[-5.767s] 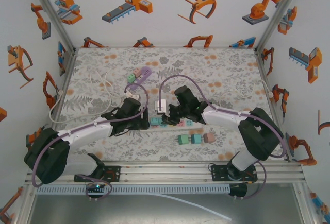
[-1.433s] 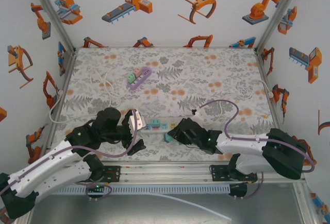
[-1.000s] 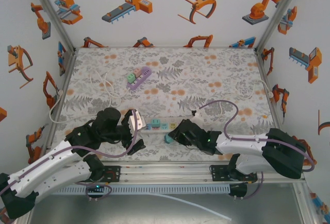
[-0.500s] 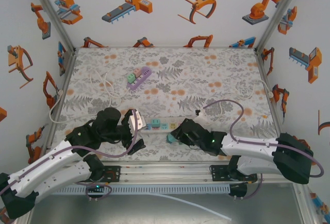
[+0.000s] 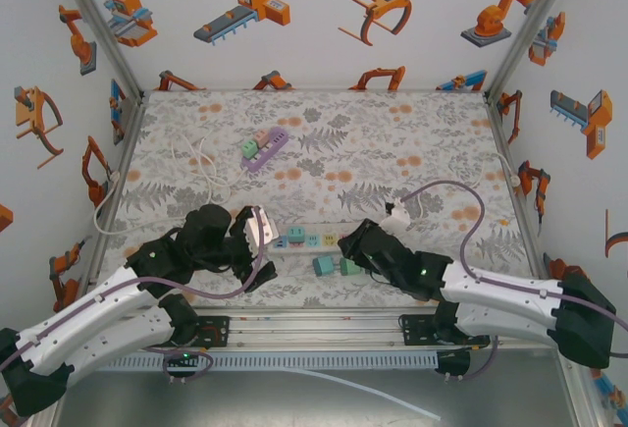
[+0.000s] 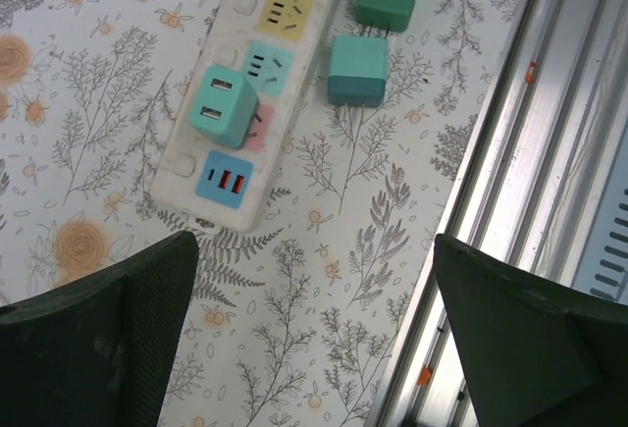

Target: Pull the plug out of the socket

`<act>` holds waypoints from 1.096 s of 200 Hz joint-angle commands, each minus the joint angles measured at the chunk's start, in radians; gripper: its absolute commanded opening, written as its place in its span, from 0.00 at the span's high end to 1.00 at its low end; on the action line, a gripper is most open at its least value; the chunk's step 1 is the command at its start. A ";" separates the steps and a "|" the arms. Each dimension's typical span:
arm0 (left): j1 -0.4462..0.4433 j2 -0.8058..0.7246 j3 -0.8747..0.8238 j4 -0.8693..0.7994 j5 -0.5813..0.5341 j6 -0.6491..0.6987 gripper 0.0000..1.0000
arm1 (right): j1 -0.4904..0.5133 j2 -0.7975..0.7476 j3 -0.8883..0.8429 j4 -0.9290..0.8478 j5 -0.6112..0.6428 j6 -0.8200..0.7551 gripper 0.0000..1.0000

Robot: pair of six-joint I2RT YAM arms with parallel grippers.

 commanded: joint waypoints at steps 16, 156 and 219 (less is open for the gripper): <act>-0.006 0.005 -0.004 0.070 -0.110 -0.073 0.03 | 0.002 -0.101 0.044 -0.007 0.201 -0.364 0.58; 0.171 0.205 0.057 0.036 -0.394 -0.779 0.12 | -0.238 0.094 0.263 0.029 -0.767 -1.717 0.45; 0.251 0.301 0.021 0.129 -0.275 -0.987 0.22 | -0.242 0.436 0.465 0.043 -0.943 -1.764 0.46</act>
